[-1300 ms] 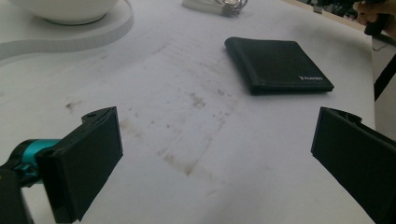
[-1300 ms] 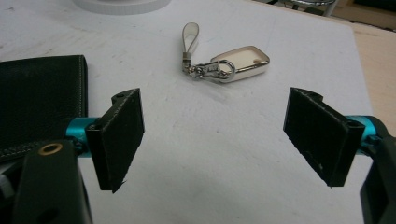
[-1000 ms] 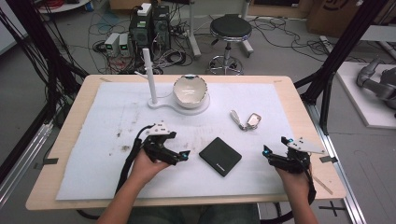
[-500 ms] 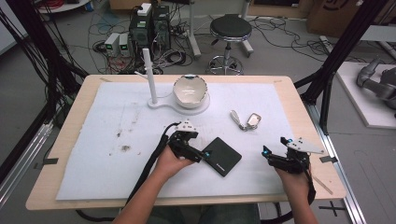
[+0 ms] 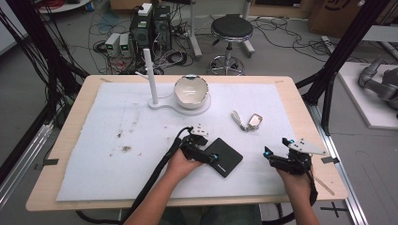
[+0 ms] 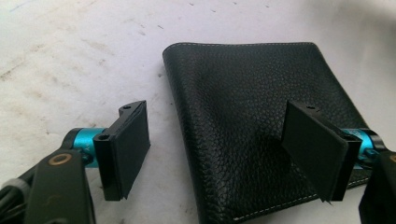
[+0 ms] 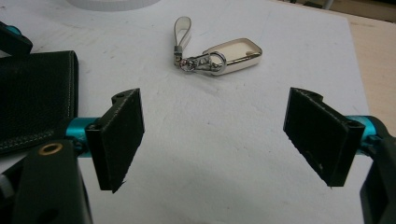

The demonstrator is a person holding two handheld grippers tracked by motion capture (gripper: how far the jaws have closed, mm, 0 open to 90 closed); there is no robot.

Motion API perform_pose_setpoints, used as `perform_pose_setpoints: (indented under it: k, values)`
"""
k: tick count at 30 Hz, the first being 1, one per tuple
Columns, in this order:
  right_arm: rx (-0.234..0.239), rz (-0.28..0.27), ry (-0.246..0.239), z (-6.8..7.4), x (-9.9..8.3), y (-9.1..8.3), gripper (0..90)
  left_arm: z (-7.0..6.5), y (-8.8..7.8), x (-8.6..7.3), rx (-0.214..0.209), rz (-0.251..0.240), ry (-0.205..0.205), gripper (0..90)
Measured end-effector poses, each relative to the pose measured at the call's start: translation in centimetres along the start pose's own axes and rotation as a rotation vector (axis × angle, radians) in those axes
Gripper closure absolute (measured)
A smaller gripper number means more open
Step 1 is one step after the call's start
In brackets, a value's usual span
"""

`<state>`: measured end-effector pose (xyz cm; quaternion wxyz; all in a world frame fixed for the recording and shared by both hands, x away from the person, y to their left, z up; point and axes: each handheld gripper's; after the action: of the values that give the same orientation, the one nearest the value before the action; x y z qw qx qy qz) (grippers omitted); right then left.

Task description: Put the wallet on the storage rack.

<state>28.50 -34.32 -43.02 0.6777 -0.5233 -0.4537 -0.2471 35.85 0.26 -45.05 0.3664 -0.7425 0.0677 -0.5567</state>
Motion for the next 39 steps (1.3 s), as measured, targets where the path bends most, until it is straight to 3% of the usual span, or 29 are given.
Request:
perform_pose_setpoints:
  k: [3, 4, 10, 13, 17, 19, 24, 26, 28, 32, 35, 38, 39]
  values:
    - [0.003, 0.005, 0.003, 0.0, 0.0, 0.0, 20.7, -0.1, -0.1, 0.0, -0.018, -0.004, 0.001, 28.9]
    - [0.001, 0.003, -0.003, 0.1, 0.0, 0.0, 20.6, -0.3, -0.1, -0.1, -0.032, -0.007, -0.006, 39.3]
    - [0.005, 0.003, -0.005, 0.3, 0.1, 0.0, 20.6, -0.3, -0.2, -0.3, -0.035, -0.019, -0.021, 45.6]
    - [0.004, 0.002, -0.007, 0.3, 0.0, -0.1, 20.7, 0.0, -0.3, -0.4, -0.046, -0.022, -0.054, 47.7]
    - [-0.001, -0.001, -0.002, 0.2, 0.0, -0.3, 20.7, 0.7, -0.6, -0.7, -0.074, -0.035, -0.084, 61.2]
    - [-0.001, -0.002, 0.001, 0.2, 0.0, -0.3, 20.7, 0.8, -0.8, -0.7, -0.074, -0.037, -0.084, 66.5]
    - [-0.002, -0.003, -0.003, 0.2, -0.1, -0.4, 20.7, 0.9, -1.2, -0.9, -0.076, -0.051, -0.132, 77.4]
    - [-0.002, -0.003, -0.004, 0.2, -0.1, -0.4, 20.7, 0.9, -1.5, -0.8, -0.080, -0.061, -0.123, 79.4]
    - [-0.001, -0.004, -0.002, 0.1, -0.1, -0.3, 20.7, 0.8, -2.2, -0.5, -0.094, -0.102, -0.111, 80.5]
    - [0.000, -0.002, 0.001, 0.0, -0.1, -0.3, 20.7, 0.7, -3.3, 0.1, -0.079, -0.135, -0.081, 81.0]
    - [0.000, -0.001, -0.001, 0.1, -0.1, -0.3, 20.7, 0.9, -5.3, 1.3, -0.031, -0.168, -0.031, 81.2]
    - [0.001, -0.002, -0.004, 0.2, -0.1, -0.3, 20.7, 1.2, -6.4, 2.0, -0.002, -0.186, -0.015, 81.3]
    - [0.001, 0.000, -0.006, 0.2, -0.1, -0.3, 20.6, 1.5, -7.5, 2.7, 0.045, -0.197, 0.005, 81.3]
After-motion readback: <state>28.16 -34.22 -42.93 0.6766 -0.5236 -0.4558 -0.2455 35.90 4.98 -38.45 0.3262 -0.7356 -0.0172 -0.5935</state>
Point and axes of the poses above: each handheld gripper's, and its own axes: y roughly forward along the jaws, x roughly out of its top, z roughly to its left, and after that the axes turned 6 degrees about y, right-handed
